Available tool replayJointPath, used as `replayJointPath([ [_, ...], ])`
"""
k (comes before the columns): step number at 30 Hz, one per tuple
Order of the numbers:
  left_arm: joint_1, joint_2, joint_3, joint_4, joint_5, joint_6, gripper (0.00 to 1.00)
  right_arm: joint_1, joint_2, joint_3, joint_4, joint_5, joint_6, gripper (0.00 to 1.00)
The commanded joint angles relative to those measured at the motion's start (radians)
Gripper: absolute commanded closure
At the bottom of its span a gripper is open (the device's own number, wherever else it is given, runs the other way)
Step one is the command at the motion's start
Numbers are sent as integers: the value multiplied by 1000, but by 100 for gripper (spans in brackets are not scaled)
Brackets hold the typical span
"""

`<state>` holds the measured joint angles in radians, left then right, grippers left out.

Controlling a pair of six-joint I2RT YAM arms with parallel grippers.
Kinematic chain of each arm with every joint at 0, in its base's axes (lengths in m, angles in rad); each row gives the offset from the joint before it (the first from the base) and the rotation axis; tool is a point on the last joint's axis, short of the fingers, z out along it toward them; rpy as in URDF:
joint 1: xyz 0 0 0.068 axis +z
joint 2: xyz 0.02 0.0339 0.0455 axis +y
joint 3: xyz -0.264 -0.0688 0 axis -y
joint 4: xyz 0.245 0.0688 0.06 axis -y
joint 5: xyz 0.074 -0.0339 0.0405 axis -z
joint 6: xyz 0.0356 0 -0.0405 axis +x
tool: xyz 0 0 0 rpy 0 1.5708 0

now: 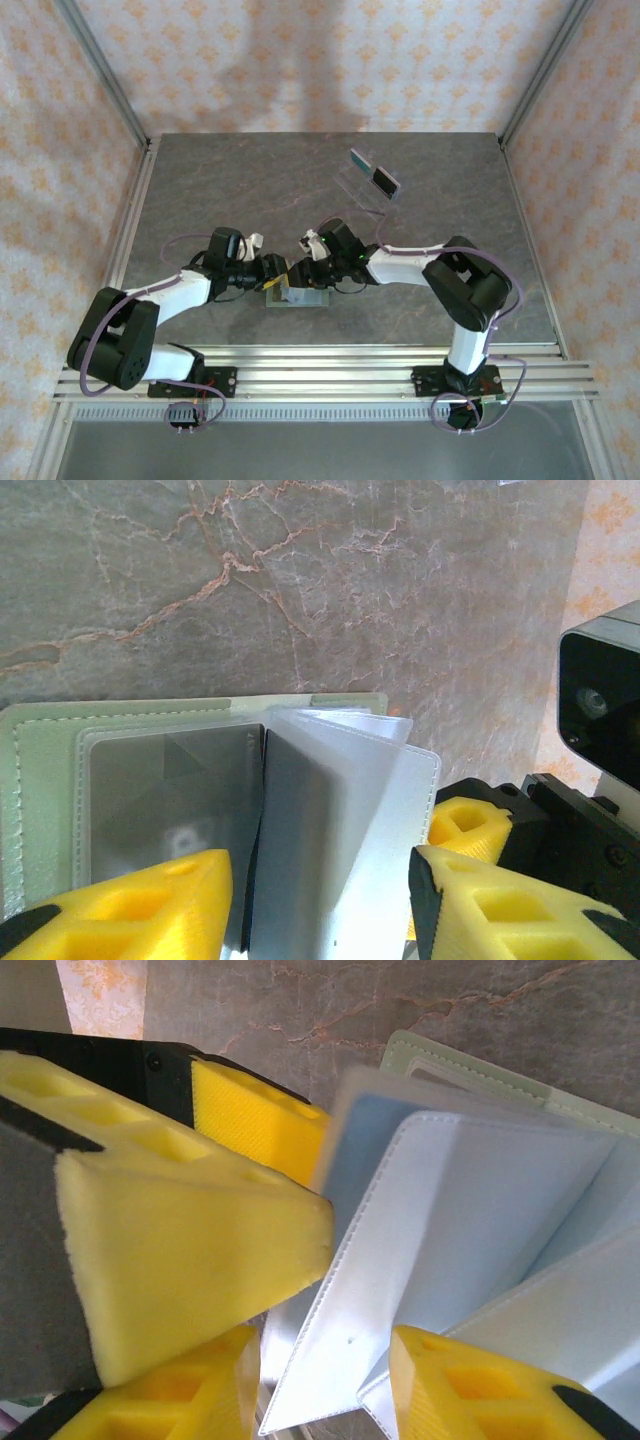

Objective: Put the credit cards into the card holder

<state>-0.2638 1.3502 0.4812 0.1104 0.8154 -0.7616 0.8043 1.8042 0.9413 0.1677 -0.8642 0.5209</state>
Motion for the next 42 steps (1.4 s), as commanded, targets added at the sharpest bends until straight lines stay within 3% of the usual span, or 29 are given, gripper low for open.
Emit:
replayJointPath([
  [1,6,14,16,-20,9,32,50,3,5,-11,38,8,6,62],
  [7,5,31,24,-38,-4,51,53,2,1,-12,21,22,3,72],
  [10,6,45,29,-40,1,55,62,3,-9,-3,-57,68,-23,74],
  [19,6,30,43,-92,-32,77,70,2,-95,-11,-294,232,-110,77],
  [25,6,41,46,-107,-40,88,81,3,-145,-28,-373,348,-106,77],
  [29,6,53,64,-176,-79,124,89,2,-206,-33,-405,428,-86,64],
  [33,6,42,70,-206,-97,137,94,3,-259,-11,-405,408,-97,63],
  [35,6,37,77,-229,-111,147,93,2,-271,2,-396,410,-97,61],
  [38,6,34,93,-286,-158,168,63,1,-277,57,-437,470,-150,57],
  [40,6,25,106,-335,-193,185,58,-13,-281,116,-511,550,-202,54],
  [42,6,4,118,-388,-241,202,55,-66,-285,163,-547,526,-252,51],
])
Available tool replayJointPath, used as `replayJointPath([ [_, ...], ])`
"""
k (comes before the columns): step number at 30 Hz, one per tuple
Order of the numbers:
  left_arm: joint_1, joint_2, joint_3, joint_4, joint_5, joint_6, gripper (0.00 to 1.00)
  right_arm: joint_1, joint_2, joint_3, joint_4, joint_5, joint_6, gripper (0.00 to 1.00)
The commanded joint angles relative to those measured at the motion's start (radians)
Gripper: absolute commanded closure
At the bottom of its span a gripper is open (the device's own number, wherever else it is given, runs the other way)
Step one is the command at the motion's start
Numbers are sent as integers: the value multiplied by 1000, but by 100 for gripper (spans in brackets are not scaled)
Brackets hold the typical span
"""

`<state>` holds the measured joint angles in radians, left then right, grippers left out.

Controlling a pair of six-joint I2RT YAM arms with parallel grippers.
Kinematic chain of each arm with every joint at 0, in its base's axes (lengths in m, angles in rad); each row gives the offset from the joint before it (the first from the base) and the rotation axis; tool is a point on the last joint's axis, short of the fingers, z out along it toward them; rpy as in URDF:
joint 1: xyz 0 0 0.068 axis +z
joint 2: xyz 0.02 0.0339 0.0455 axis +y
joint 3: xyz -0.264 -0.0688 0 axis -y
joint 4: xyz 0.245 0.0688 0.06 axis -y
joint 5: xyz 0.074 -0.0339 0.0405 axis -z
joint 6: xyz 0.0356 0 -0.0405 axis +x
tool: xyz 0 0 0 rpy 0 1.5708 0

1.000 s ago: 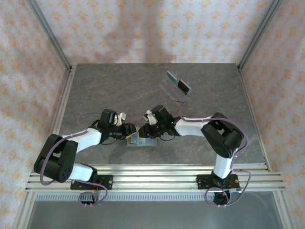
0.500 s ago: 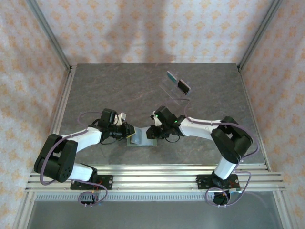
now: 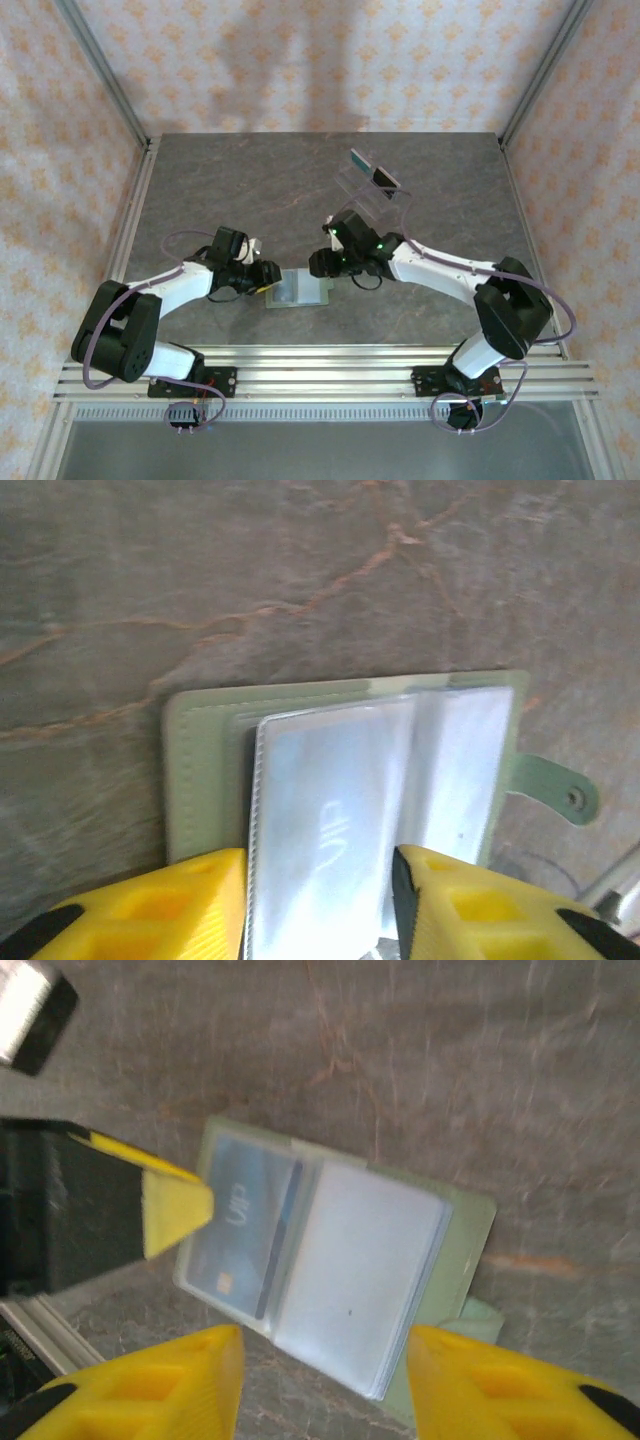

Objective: Put the credit cards into the card holder

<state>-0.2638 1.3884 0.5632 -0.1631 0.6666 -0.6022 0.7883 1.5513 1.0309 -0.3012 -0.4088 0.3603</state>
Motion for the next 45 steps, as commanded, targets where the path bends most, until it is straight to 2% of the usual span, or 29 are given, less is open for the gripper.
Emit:
replayJointPath([
  [1,6,-46,39,-136,-115,49,55,-82,-33,89,-84,43,-99,51],
  [6,6,-97,68,-241,-218,88,54,-253,-13,214,-178,-3,-199,48],
  [10,6,-142,61,-255,-249,83,51,-388,40,328,-251,-6,-261,47],
  [14,6,-195,53,-280,-281,78,50,-519,130,422,-254,-99,-257,49],
  [16,6,-220,34,-268,-283,70,50,-559,183,487,-294,-92,-282,49],
  [20,6,-256,17,-259,-261,62,49,-596,290,615,-374,6,-363,49],
  [27,6,-292,17,-286,-246,62,49,-689,425,752,-371,-54,-344,48],
  [32,6,-344,-20,-263,-233,28,49,-755,501,787,-363,-201,-311,49],
  [35,6,-360,-20,-281,-244,30,49,-773,516,793,-377,-261,-342,48],
  [40,6,-340,-21,-263,-231,35,48,-778,551,813,-411,-401,-389,49],
  [45,6,-318,-29,-224,-211,18,48,-778,558,787,-386,-492,-381,49],
])
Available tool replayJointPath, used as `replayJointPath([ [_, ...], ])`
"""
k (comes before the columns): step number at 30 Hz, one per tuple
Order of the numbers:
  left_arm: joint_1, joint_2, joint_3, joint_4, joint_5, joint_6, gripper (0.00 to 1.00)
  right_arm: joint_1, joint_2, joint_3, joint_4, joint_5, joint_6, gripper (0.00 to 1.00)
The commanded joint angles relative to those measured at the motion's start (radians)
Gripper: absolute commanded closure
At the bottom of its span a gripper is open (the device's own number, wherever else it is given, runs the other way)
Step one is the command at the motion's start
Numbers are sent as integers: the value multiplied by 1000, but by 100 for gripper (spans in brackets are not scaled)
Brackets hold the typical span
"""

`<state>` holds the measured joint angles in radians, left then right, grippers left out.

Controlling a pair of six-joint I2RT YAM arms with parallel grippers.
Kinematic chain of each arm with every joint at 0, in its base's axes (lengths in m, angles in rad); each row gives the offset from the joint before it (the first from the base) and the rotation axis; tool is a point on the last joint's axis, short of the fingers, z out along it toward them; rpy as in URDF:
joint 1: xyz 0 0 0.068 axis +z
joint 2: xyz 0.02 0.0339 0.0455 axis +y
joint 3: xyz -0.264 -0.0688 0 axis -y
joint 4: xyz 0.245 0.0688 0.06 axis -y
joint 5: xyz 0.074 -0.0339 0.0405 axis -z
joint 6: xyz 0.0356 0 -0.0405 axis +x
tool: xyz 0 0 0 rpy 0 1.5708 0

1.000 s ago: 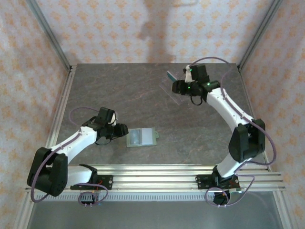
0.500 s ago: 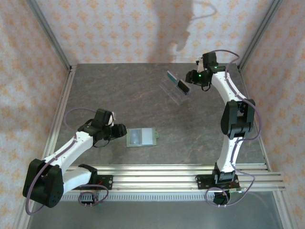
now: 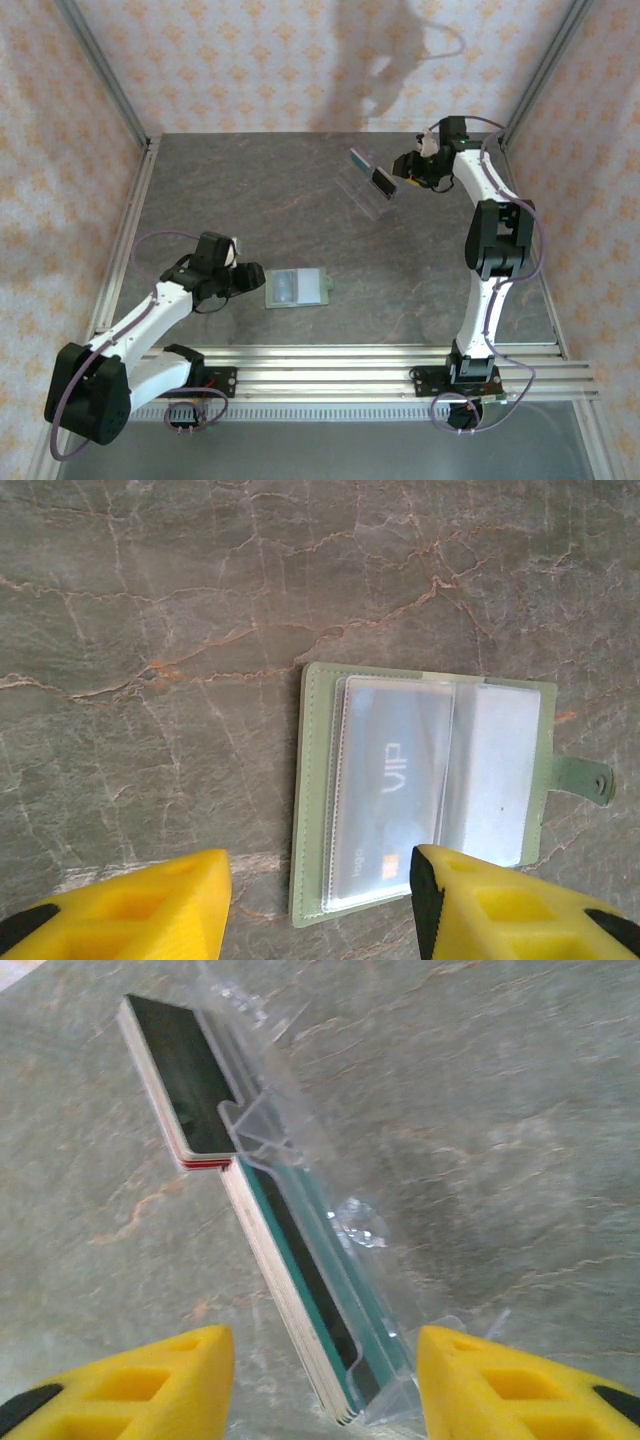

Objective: Put the credit cards into the card holder

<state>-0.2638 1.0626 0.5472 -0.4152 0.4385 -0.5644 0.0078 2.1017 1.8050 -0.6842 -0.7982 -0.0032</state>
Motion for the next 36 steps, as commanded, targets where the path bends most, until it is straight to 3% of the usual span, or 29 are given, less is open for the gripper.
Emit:
replayJointPath([
  [1,6,12,-9,24,22,-17,48,4,8,5,8,-122,-8,49],
  [11,6,11,-23,22,19,-19,48,54,-44,-73,74,-251,37,50],
  [13,6,15,-31,42,21,-21,48,59,-68,-80,64,-195,22,50],
  [17,6,24,-11,6,27,-9,48,50,-126,-104,98,32,19,40],
  [26,6,6,-47,53,31,-43,49,11,-14,-5,64,79,21,40],
  [36,6,7,-48,57,35,-49,49,44,37,-37,97,-126,52,43],
])
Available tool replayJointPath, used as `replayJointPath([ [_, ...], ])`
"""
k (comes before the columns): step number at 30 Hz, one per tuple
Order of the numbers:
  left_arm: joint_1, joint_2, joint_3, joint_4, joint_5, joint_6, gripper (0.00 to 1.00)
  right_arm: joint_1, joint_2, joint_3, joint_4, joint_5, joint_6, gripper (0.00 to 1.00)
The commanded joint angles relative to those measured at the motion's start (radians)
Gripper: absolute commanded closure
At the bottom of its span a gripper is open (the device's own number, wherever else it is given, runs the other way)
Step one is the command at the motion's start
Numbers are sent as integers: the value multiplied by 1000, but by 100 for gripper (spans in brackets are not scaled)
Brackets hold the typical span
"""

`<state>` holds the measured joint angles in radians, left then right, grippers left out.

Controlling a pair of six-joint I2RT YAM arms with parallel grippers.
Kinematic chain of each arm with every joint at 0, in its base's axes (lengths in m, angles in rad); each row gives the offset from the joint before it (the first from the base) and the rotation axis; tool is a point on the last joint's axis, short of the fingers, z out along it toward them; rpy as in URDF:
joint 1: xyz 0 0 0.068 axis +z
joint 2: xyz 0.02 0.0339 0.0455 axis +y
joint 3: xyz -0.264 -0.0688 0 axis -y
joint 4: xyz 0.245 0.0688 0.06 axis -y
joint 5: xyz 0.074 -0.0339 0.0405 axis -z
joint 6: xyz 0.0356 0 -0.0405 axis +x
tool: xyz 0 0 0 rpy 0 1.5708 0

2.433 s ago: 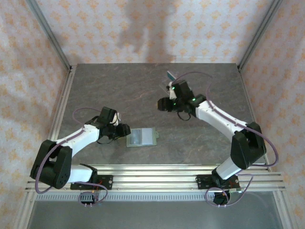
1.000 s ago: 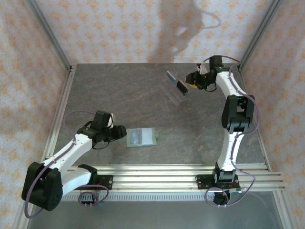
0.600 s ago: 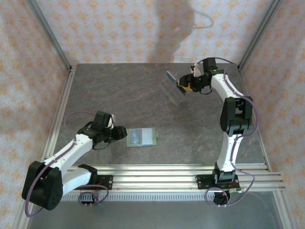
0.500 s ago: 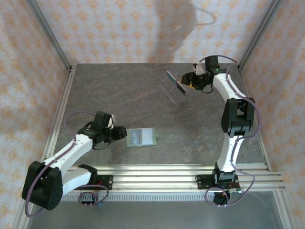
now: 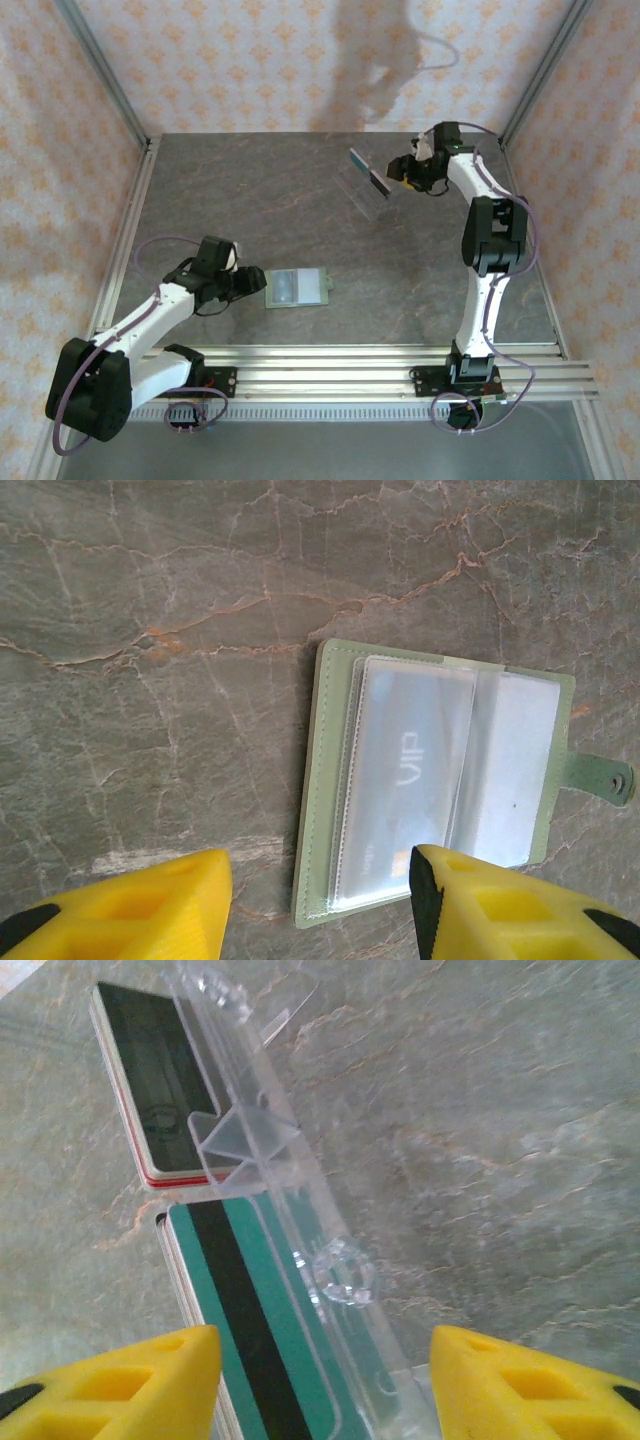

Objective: Put the credit cards into the card holder

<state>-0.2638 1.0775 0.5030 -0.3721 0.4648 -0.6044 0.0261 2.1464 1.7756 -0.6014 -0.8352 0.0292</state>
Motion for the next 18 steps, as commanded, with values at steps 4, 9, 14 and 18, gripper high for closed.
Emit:
replayJointPath([
  [4,5,-12,-16,28,12,-15,49,63,-50,-61,73,-171,70,45],
  [9,6,-8,-9,3,11,-3,49,96,-121,-128,74,-94,79,43],
  [14,5,4,-6,13,16,3,49,105,-144,-98,16,87,53,38],
  [18,6,11,-20,49,16,-12,49,163,-127,18,-69,275,-2,37],
])
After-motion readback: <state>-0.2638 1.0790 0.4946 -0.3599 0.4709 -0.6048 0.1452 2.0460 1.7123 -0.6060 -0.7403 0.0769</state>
